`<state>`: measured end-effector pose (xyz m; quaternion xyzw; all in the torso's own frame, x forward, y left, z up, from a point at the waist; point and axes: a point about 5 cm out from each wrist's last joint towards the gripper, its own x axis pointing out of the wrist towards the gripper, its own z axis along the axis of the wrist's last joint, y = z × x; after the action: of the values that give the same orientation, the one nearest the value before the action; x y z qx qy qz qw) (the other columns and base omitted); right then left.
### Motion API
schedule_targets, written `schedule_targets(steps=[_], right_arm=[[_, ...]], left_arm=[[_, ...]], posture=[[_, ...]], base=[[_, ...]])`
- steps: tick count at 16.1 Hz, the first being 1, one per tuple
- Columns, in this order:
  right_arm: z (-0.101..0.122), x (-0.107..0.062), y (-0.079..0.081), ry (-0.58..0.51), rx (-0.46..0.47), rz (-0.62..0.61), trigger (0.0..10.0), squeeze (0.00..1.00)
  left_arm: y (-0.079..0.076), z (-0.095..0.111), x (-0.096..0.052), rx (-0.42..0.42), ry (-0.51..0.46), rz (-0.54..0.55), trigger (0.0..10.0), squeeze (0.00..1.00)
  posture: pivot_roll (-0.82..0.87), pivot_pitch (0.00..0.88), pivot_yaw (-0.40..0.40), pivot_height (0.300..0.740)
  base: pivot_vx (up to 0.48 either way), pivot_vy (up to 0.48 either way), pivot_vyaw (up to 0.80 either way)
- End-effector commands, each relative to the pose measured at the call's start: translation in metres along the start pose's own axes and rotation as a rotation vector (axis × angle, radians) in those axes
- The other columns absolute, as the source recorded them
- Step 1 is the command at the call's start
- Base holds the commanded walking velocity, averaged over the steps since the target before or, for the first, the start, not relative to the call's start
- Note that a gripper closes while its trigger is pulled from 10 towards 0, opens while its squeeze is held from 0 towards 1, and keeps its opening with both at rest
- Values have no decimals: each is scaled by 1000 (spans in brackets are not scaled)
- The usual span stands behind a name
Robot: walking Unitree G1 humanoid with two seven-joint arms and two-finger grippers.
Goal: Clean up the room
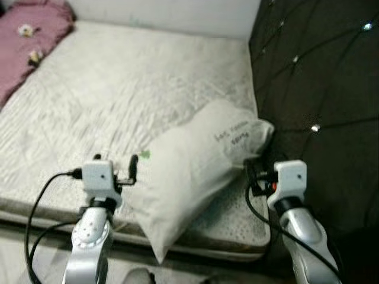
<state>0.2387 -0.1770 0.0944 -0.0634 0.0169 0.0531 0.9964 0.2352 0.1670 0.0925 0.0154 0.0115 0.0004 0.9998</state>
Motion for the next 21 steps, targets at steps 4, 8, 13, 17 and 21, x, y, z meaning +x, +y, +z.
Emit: schedule_targets(steps=[4,8,13,17,21], right_arm=[[0,-4,-2,6,1,4,10000,0],[0,-5,-2,6,1,12,10000,0],[0,-5,-1,7,-2,18,10000,0],[-1,-5,-3,14,-4,18,10000,0],[-1,-6,-4,23,-5,18,10000,0]], left_arm=[[0,2,-3,10,-1,-5,10000,0],[-1,1,-2,11,2,-13,10000,0],[3,1,-2,24,16,40,10000,0],[7,0,-2,29,29,30,10000,0],[10,2,-2,70,11,49,10000,0]], posture=[[-47,76,-34,725],[-47,77,-34,675],[-48,82,-35,665],[-46,96,-47,665],[-44,102,-55,665]], base=[[0,0,0],[0,0,0],[0,0,0],[0,0,0],[0,0,0]])
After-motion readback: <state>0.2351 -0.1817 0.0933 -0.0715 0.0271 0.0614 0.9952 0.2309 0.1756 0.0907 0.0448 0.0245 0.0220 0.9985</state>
